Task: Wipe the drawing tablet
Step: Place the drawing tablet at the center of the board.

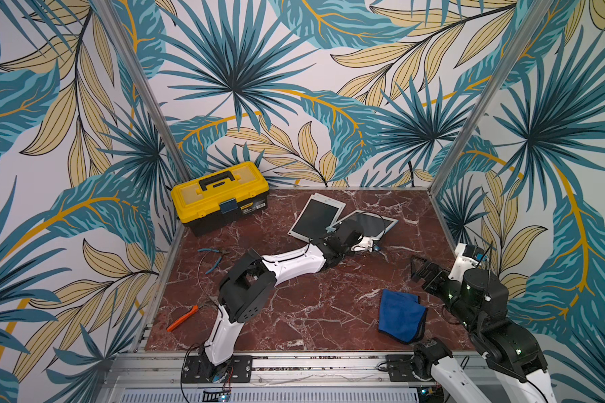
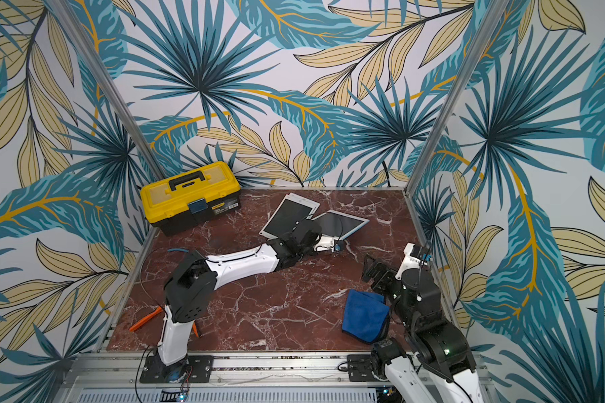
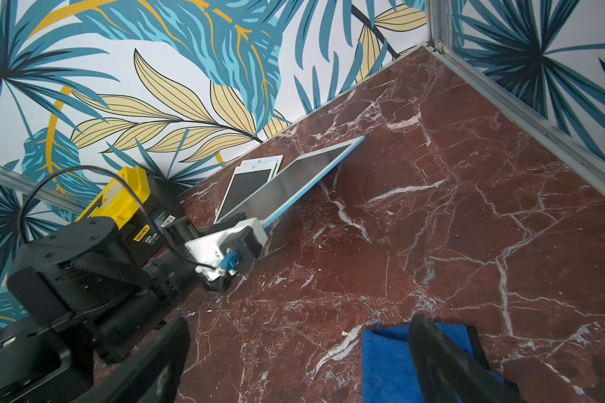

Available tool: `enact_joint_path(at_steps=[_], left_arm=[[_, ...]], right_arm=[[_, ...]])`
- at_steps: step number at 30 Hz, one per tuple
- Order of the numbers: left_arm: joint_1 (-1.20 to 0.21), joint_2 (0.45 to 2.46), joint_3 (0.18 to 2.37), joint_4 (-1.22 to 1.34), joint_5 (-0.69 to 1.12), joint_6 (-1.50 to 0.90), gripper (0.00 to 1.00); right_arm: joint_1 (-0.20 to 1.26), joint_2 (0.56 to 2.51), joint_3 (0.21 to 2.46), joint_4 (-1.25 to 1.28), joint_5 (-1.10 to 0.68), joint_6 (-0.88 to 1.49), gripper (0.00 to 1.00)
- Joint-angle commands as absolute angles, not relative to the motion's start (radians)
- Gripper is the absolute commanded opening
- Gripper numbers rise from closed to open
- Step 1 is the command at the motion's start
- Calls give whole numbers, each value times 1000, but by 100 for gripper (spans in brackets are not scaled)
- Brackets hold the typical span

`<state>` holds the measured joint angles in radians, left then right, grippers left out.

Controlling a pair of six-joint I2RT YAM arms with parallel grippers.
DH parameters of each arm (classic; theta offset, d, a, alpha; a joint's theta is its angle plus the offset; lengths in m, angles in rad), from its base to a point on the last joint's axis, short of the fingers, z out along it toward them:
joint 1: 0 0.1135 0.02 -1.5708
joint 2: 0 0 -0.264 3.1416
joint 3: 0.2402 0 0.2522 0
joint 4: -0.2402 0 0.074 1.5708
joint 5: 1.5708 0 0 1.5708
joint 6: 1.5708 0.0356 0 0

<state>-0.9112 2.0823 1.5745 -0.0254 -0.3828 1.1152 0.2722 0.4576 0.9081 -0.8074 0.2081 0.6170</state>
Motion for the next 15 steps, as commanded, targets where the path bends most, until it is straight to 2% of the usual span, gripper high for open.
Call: enact_joint_path(at_steps=[1,6,8,10,12,15], left_arm=[[-945,2157,1636,92,-488,1299,0],[-992,2249,1646,164,-499,1341,2],[-1012,2273,1650,164,-528,1328,15],[-1030,2304,1655,164,-555,1308,18],[-1041,2323,1647,164,-555,1283,28],[-1049,2339,1650,164,-581,1233,30]], right_arm=[[276,458,925,-848,241,606,99],[276,463,942,-855,258,594,99],[276,462,942,-861,268,593,99],[276,460,935,-867,272,596,99],[276,456,922,-864,267,601,99],[276,455,908,-859,263,609,99]])
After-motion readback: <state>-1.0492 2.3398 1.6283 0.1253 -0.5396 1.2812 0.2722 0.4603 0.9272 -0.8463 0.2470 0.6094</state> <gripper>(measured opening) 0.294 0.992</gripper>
